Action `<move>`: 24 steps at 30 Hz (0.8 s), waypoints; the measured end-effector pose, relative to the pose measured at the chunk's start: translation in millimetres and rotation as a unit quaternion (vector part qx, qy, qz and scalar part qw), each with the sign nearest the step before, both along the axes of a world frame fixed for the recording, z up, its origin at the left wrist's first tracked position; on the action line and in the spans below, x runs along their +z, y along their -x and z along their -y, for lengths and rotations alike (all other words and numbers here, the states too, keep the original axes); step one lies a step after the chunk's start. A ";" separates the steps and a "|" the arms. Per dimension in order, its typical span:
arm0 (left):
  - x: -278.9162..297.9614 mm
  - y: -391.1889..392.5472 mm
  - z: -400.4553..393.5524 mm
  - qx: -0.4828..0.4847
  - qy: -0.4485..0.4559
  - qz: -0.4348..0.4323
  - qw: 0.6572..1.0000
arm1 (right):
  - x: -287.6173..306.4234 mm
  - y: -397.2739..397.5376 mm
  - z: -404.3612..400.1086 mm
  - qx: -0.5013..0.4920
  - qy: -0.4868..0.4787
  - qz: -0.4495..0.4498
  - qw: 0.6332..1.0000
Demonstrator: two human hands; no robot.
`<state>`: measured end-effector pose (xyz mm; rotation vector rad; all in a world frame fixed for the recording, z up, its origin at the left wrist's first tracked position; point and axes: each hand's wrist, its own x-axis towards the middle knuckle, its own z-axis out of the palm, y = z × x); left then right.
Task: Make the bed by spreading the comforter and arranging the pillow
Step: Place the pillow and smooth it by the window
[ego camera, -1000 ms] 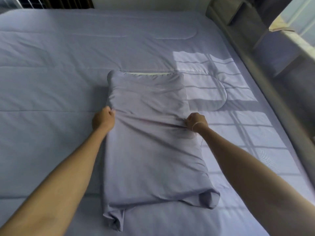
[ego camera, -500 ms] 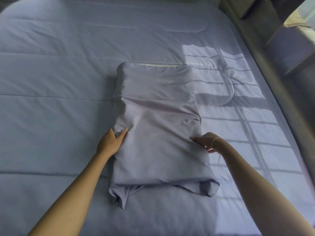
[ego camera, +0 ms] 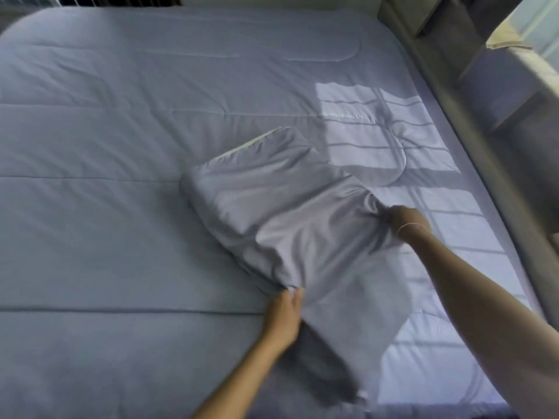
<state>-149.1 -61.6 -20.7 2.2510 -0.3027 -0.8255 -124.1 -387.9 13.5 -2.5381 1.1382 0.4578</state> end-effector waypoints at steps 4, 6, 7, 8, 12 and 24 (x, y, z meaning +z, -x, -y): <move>27.1 46.6 37.7 -0.181 0.051 -0.147 0.971 | 11.7 12.0 21.7 -0.059 -0.031 0.097 0.993; 34.5 18.3 35.5 -0.214 0.079 -0.156 0.961 | 9.2 29.9 26.4 -0.037 -0.011 0.078 0.996; 37.8 -9.4 29.9 -0.168 0.096 -0.159 0.968 | 6.1 42.7 26.5 -0.039 0.006 0.061 0.997; 38.8 -41.2 21.5 -0.096 0.105 -0.128 0.982 | -1.7 57.6 27.6 -0.049 0.017 0.047 0.998; 29.3 -169.1 -26.3 0.093 -0.073 0.209 0.971 | -26.8 106.2 5.2 -0.130 0.026 0.051 0.990; -16.5 -175.1 -78.7 0.072 -0.200 0.123 0.969 | -46.5 120.1 15.6 -0.328 -0.004 0.123 0.937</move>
